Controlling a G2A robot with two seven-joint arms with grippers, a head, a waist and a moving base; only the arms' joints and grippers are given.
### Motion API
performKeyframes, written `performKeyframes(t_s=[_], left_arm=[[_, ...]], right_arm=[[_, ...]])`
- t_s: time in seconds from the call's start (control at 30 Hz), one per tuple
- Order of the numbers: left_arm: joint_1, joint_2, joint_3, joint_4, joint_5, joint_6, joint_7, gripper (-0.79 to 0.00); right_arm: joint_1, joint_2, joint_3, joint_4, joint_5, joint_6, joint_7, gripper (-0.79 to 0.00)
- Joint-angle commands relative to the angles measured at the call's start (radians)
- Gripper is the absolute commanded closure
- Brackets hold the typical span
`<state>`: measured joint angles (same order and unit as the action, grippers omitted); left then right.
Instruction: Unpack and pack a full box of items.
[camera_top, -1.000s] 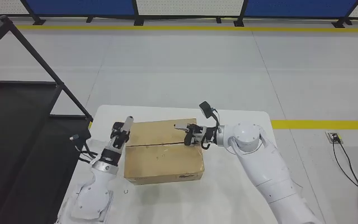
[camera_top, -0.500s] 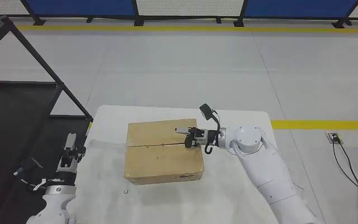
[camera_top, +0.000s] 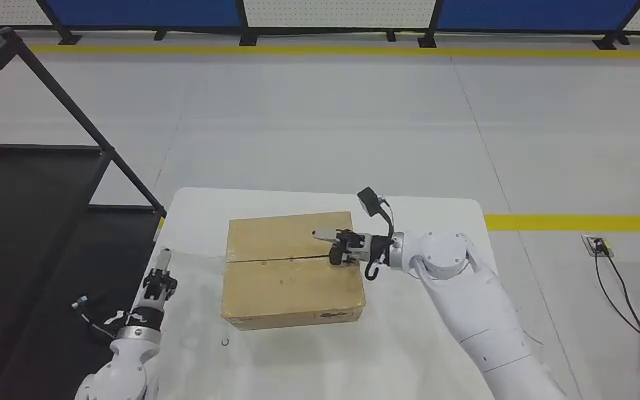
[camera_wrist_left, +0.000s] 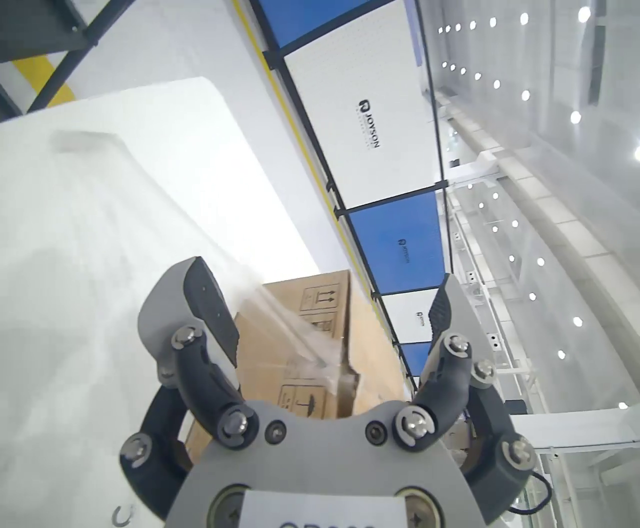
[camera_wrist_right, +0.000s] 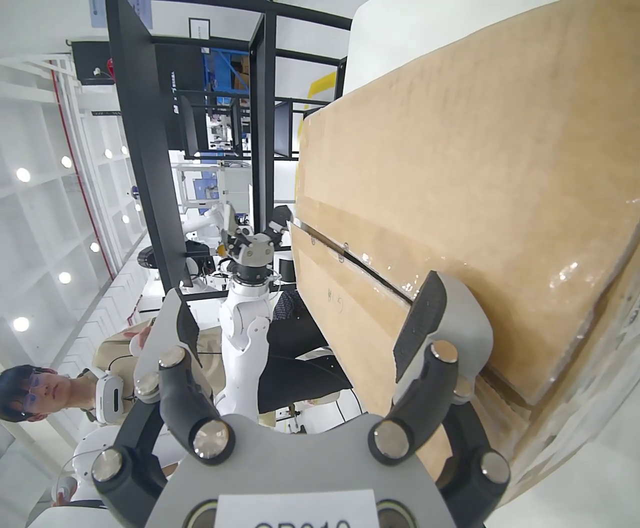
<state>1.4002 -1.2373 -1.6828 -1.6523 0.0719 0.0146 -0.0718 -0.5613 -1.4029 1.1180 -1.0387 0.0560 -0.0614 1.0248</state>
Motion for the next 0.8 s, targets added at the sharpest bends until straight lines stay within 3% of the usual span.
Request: performKeyframes(t_s=[0.0,0.13,0.3,0.5,0.77], left_arm=[[-0.012,0.002,0.015,0.033,0.03,0.001,-0.028,-0.785],[-0.05,0.0,0.045,0.098,0.037,-0.005,-0.057,-0.785],[-0.153,-0.008,0.086,0.217,-0.026,0.011,-0.086,-0.785],[-0.289,-0.023,0.147,0.368,-0.064,0.033,-0.059,-0.785],[-0.399,-0.049,0.204,0.522,-0.179,0.003,-0.009,-0.785]], right_arm=[[-0.01,0.003,0.005,-0.013,0.0,-0.017,-0.003,-0.785],[-0.024,0.009,0.011,-0.033,-0.001,-0.029,-0.001,-0.785],[-0.035,0.015,0.01,-0.052,-0.006,-0.033,0.002,-0.785],[-0.051,0.022,0.015,-0.074,-0.007,-0.034,0.001,-0.785],[-0.074,0.032,0.019,-0.111,-0.012,-0.024,-0.001,-0.785]])
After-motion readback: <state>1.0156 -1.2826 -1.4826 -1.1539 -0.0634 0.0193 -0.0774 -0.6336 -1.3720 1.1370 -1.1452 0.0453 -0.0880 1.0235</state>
